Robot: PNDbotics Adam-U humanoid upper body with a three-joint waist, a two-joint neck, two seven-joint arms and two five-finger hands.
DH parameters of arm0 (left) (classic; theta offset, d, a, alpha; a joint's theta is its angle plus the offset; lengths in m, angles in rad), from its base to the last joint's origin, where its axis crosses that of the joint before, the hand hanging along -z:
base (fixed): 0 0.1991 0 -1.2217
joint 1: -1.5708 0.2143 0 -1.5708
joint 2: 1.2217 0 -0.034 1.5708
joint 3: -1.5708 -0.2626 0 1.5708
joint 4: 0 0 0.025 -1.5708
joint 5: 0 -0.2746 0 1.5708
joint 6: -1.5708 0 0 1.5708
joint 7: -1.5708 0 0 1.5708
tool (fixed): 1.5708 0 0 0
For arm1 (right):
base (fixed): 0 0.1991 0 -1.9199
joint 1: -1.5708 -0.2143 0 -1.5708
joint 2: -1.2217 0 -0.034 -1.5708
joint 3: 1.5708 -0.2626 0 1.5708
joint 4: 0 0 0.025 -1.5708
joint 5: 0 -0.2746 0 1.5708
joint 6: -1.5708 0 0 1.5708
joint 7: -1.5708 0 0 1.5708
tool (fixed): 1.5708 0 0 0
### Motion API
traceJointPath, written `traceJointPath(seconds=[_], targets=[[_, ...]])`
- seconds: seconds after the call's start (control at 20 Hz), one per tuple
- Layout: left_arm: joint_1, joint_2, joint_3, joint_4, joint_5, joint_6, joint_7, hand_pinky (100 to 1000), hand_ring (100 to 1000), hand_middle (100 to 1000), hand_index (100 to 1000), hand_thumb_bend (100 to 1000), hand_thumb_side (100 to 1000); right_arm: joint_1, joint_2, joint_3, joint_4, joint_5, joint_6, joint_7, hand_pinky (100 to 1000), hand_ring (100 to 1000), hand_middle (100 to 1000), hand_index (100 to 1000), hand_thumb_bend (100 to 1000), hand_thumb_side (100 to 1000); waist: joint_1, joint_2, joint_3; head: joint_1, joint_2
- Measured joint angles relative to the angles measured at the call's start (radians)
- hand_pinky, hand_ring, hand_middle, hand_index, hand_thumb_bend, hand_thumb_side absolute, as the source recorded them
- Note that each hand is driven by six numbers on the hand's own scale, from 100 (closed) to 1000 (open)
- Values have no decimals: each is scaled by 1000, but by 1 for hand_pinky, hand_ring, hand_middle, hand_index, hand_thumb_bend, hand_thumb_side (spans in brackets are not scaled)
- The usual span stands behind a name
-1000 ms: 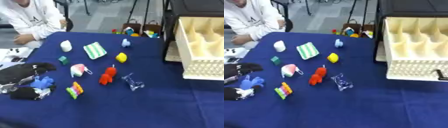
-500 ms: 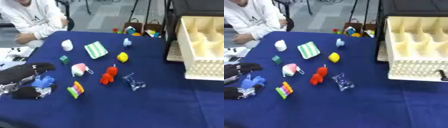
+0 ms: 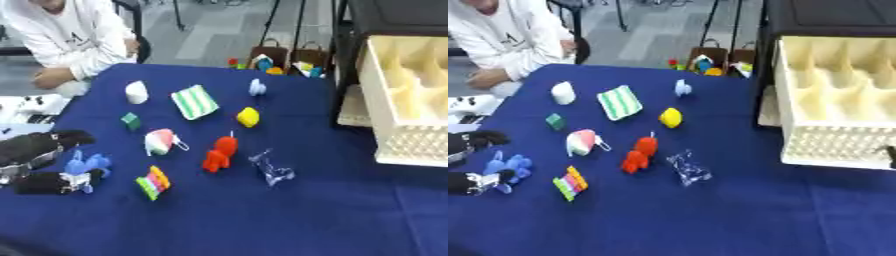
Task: Pick up objects from table and place into drawer.
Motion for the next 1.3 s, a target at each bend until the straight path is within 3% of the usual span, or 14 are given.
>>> traceJointPath(seconds=[0.4,0.75,1.3], targets=[[-12,-3,5,63,11,-16,-14,857,1000,972,1000,409,989,-1,4,-6,0,1,3,-1,735,769,753,730,100,718,-3,6,-6,7,-8],[-34,-4,5,105,-12,-29,-20,860,1000,982,1000,477,932,-1,11,-12,0,0,4,-1,732,766,749,723,100,714,-4,13,-11,12,-19],[-76,-12,-14,194,-66,-49,-24,857,994,977,1000,504,947,-9,18,-14,0,-1,3,0,729,763,745,717,100,704,-12,25,-20,24,-27]])
